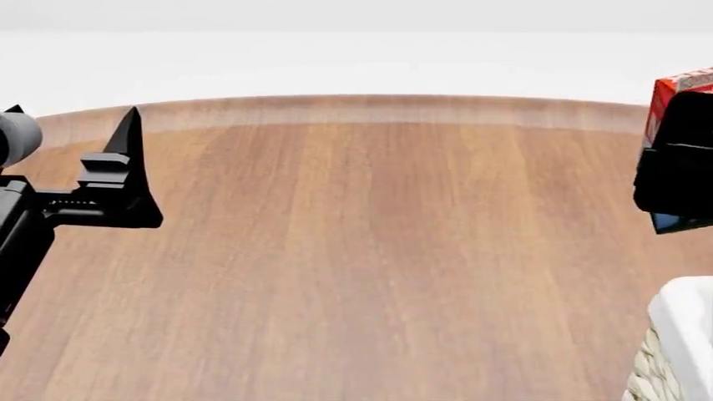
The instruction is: Pick the milk and place it in the basket.
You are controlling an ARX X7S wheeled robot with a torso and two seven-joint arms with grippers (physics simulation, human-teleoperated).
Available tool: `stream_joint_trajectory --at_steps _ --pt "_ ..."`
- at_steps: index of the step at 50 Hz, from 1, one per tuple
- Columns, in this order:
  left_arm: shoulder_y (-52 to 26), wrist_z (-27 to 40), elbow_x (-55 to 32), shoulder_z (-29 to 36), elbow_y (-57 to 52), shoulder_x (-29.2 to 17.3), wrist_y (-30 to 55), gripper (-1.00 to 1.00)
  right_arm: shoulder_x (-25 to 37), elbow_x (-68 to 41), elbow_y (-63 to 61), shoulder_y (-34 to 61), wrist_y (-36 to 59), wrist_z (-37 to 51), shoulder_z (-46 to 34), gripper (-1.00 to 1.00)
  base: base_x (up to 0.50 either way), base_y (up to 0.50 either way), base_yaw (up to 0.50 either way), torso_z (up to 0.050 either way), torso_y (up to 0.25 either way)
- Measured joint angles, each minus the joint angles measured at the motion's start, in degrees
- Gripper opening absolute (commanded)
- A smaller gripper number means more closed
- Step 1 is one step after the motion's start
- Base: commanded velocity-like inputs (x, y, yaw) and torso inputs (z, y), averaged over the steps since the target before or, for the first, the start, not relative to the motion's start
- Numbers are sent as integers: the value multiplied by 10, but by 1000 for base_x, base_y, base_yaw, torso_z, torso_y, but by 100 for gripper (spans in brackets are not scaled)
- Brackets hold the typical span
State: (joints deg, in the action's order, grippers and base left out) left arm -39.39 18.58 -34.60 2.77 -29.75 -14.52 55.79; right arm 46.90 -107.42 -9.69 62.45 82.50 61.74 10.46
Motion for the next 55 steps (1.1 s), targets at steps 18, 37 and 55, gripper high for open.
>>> stream_joint_trajectory --at_steps 18,37,55 --pt "-2 2 -5 1 6 -4 -5 100 101 -132 -20 -39 -61 114 24 -100 0 0 0 0 2" --pt "-1 3 -9 0 15 -10 -13 100 165 -234 -56 -184 -91 203 157 -100 0 0 0 1 1" --pt "3 1 -5 6 26 -17 -27 100 151 -233 -54 -291 -41 222 301 -100 0 0 0 1 1"
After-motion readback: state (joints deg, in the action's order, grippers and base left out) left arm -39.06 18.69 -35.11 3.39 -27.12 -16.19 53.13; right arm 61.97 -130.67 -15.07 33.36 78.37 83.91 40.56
